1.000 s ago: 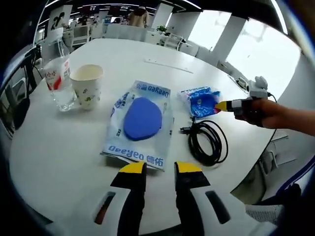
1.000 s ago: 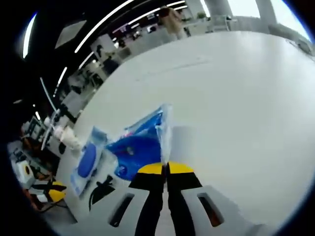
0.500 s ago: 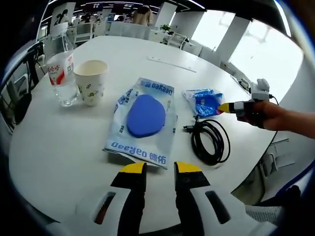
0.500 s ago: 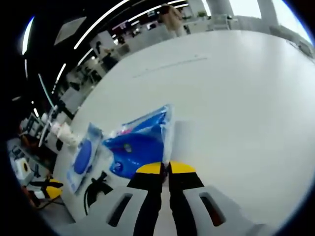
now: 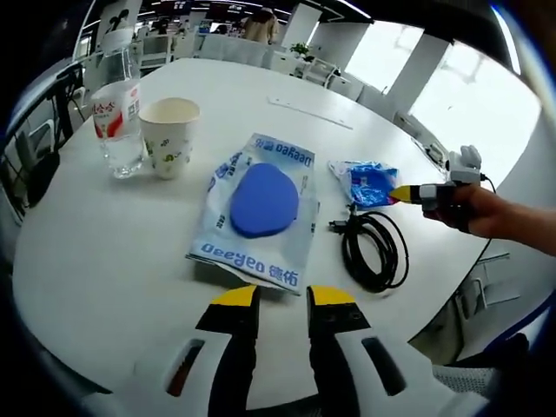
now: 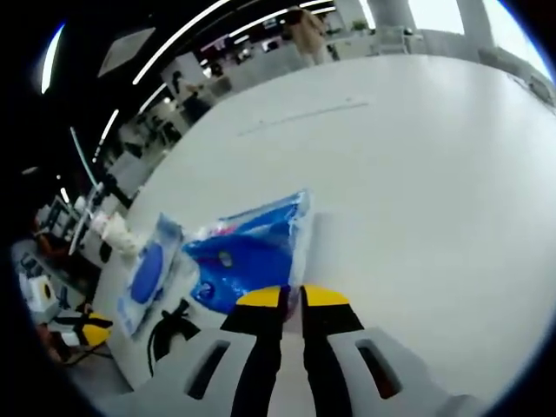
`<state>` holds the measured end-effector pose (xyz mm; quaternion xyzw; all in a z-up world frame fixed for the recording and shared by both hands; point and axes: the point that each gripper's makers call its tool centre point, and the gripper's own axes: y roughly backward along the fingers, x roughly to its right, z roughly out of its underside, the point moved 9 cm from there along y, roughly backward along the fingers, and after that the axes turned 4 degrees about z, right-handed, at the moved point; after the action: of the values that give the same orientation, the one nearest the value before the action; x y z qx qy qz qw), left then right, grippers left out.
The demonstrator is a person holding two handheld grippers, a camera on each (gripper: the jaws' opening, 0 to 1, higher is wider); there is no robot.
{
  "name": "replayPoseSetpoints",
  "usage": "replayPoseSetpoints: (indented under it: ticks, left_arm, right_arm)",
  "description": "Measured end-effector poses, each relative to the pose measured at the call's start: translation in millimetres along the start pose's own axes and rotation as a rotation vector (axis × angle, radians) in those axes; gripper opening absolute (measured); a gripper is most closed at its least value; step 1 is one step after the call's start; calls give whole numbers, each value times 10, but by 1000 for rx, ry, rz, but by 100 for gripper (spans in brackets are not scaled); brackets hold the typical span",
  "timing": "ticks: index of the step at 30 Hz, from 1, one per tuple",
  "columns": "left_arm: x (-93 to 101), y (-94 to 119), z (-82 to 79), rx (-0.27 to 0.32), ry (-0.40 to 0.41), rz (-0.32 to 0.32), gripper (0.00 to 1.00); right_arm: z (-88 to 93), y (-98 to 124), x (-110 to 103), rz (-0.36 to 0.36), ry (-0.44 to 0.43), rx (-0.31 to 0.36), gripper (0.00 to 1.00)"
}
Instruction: Arrange the tabletop items into an orderly group along one side of the table until the central work area is clear of visible clutter.
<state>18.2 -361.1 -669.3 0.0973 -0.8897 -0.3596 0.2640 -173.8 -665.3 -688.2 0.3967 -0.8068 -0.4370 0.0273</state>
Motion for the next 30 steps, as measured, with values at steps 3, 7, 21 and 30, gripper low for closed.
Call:
replayPoseSetpoints:
  ticks: [3,7,21,30]
  left_arm:
    - [0,-3,-1,1,5,1,19]
    - [-1,-8,2,-1,6,1,19]
    - [-20,-6,32,-1,38,-4,18]
    - [-29,-2,26,4,49,-7,18]
  right_arm:
    - [6,15,-15,1,18,2,6]
    - [1,51,-45,2,43,8,7]
    - [-1,125,-79,9,89,22,10]
    - [-51,196,-180,2,109,54,10]
